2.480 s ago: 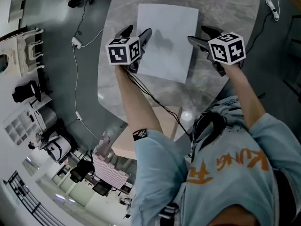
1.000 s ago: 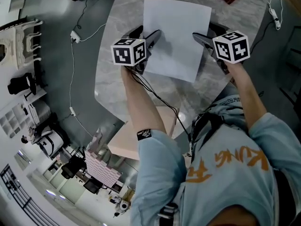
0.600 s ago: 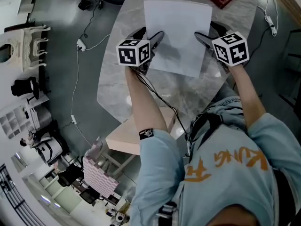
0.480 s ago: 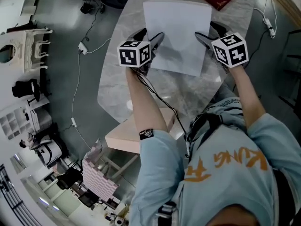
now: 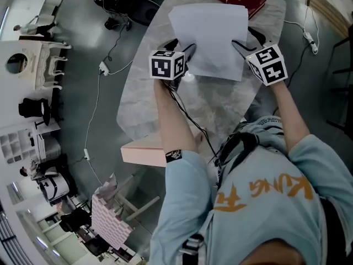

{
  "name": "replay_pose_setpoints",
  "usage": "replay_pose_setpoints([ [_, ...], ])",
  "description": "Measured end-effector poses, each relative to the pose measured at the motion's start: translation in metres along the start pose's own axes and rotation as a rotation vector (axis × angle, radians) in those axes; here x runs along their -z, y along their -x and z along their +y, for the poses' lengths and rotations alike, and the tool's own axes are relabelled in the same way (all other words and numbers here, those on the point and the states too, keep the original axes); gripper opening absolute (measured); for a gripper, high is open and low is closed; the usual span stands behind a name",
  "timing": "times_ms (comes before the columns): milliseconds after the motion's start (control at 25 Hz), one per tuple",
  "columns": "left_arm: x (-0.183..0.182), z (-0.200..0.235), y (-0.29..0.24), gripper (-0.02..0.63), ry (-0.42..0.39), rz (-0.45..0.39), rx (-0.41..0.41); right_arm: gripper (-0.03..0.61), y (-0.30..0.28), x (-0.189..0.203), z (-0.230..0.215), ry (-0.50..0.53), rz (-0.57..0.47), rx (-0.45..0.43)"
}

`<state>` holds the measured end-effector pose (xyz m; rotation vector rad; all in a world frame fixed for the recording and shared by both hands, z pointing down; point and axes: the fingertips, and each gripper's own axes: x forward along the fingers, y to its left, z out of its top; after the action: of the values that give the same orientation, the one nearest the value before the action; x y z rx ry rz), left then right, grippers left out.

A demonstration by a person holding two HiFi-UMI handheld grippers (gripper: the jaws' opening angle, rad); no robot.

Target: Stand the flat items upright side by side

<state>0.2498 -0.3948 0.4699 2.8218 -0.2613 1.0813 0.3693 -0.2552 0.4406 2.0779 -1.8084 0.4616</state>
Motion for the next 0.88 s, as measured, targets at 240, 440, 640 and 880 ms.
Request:
replay_pose_setpoints([
  [240, 0.007, -0.02, 0.014, 0.285, 0.007, -0.013, -0.039, 0.289, 0.031, -0.001, 0.01, 0.102, -0.05, 0.04],
  [440, 0.018, -0.037, 0.039, 0.287, 0.027, -0.024, -0.105, 0.268, 0.064, -0.004, 0.031, 0.145, -0.087, 0.026],
  [640, 0.035, -0.047, 0.054, 0.26, 0.098, -0.042, -0.184, 0.259, 0.078, -0.002, 0.046, 0.153, -0.097, 0.015],
  [880, 0.051, -0.065, 0.056, 0.249, 0.188, -0.075, -0.218, 0.244, 0.087, 0.002, 0.055, 0.164, -0.095, -0.023],
])
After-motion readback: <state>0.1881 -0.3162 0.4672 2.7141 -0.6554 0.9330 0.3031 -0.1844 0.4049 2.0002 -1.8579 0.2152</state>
